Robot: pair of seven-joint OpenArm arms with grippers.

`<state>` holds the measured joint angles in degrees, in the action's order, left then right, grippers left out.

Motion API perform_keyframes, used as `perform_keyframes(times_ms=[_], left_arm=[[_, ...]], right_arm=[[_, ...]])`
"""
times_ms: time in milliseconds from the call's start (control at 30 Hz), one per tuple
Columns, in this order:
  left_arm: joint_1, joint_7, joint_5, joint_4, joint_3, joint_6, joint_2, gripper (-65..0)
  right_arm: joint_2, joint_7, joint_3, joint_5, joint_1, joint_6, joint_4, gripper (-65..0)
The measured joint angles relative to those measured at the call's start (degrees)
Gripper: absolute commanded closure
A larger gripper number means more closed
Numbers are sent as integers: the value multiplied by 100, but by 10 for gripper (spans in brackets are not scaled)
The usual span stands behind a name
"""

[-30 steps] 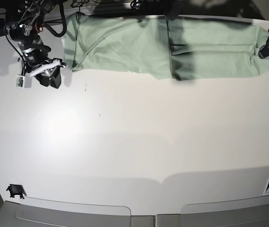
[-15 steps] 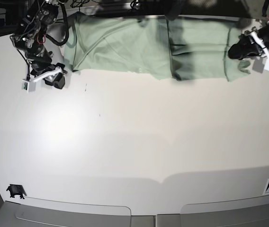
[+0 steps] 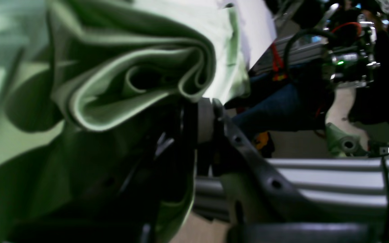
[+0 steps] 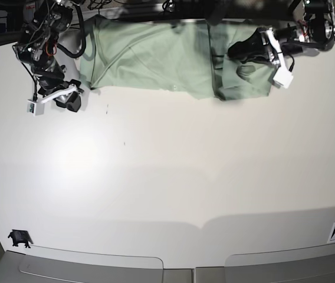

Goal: Fold the T-shirt properly

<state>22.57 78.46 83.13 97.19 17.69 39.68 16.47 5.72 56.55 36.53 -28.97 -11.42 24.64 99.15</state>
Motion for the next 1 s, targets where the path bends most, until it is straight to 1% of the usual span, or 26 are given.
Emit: perform_keyframes(times_ms=[133,433,667,800,1000], left_arm=[[-247,-175,7,0,0,-2,-79,0],[-396,-168,0,0,-2,-2,-76,0],[-398,-129,0,0,-2,-2,-76,0],[-385,118,2,0,-2,-2,-79,0],[-385,90,-17,0,-2,-2,-76,0]], right_arm=[[0,0,-2,-4,2,0,0,-230],[0,0,0,-2,0,2,0,-230],[0,0,0,-2,0,0,0,-230],[0,0,0,-2,0,0,0,-230],[0,0,0,-2,0,0,0,-230]])
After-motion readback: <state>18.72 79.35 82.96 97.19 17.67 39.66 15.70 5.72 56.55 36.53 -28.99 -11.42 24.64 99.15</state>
